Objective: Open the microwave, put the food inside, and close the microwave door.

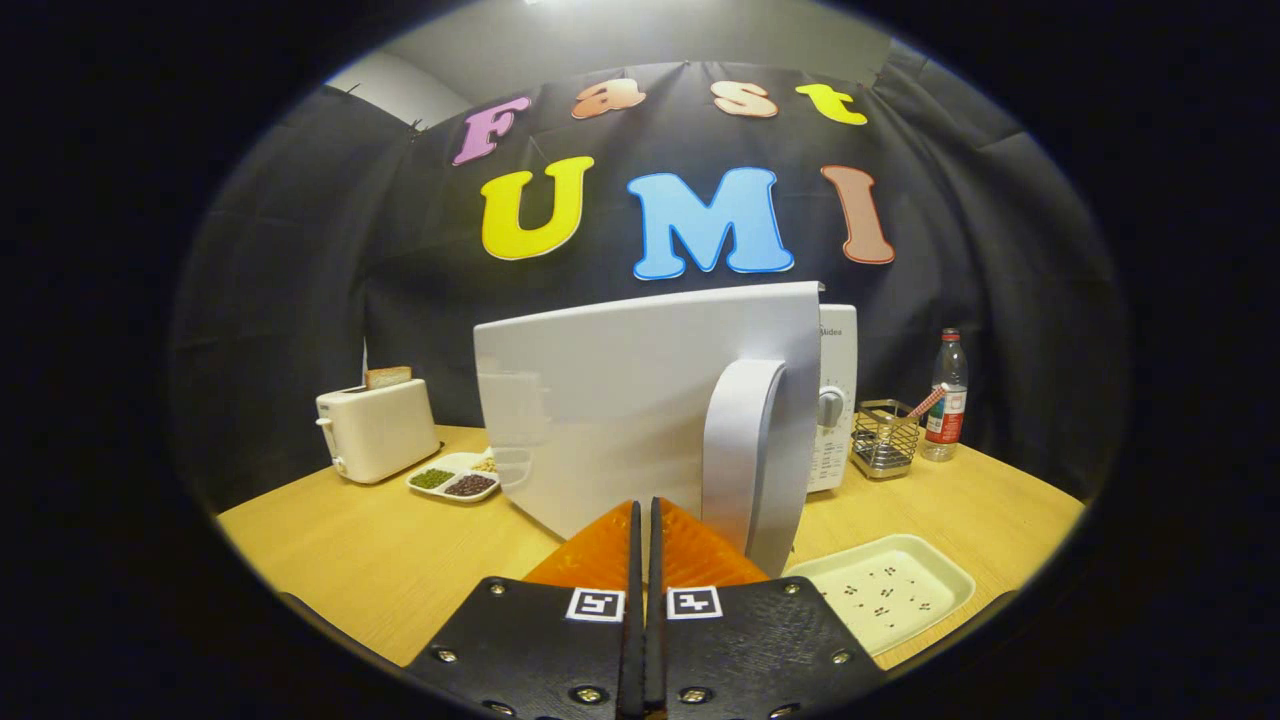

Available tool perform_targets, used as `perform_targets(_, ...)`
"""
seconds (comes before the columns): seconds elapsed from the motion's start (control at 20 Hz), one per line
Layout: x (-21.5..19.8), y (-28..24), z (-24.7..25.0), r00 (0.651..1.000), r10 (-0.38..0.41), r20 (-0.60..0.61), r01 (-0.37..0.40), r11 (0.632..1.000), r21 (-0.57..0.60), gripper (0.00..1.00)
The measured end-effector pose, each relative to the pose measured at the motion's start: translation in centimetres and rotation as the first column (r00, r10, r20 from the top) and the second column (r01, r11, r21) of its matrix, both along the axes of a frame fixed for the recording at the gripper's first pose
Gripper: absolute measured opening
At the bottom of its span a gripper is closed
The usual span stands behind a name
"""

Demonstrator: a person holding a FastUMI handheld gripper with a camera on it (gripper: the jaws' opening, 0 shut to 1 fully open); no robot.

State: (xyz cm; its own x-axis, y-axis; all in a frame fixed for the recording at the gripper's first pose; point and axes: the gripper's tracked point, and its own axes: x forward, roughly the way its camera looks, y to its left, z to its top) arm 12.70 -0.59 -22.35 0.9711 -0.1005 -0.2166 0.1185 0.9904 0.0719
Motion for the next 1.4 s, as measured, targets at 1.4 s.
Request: perform_targets(1.4,13.7,-7.9,-1.8,0.985,-0.173,0.012,0.172,0.965,-0.197,0.01)
